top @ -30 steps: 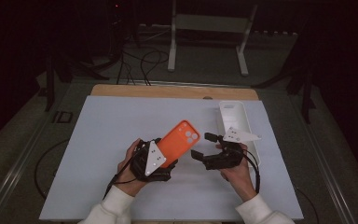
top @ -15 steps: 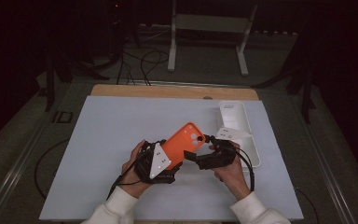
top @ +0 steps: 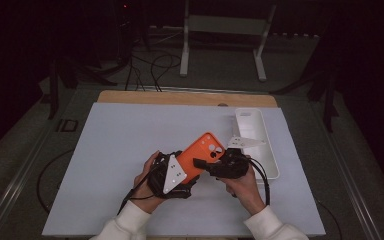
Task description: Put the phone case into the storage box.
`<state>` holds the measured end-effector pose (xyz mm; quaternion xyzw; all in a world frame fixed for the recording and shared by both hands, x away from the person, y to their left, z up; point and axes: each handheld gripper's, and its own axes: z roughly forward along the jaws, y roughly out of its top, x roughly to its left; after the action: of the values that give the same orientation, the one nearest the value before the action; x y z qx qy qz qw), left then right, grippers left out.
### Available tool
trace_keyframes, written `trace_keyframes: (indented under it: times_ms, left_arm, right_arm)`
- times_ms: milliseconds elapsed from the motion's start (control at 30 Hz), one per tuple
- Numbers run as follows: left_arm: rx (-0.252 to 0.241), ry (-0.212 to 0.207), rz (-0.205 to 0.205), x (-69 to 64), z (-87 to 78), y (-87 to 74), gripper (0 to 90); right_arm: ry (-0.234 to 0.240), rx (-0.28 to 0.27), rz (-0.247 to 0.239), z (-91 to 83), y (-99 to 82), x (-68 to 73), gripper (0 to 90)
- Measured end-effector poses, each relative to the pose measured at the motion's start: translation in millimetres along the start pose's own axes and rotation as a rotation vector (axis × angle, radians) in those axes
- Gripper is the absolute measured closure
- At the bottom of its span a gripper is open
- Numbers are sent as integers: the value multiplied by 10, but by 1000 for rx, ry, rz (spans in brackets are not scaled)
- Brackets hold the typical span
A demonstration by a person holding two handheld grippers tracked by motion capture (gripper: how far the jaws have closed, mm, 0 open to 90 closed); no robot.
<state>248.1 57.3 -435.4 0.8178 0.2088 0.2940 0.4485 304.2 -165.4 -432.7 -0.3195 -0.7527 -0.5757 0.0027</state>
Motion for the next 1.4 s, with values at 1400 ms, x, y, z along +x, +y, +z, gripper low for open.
trace_keyframes:
  times_ms: [1400]
  left_arm:
    - [6, -5, -77, 54, 34, -5, 101]
  right_arm:
    - [-67, 40, 13, 74, 62, 162, 882]
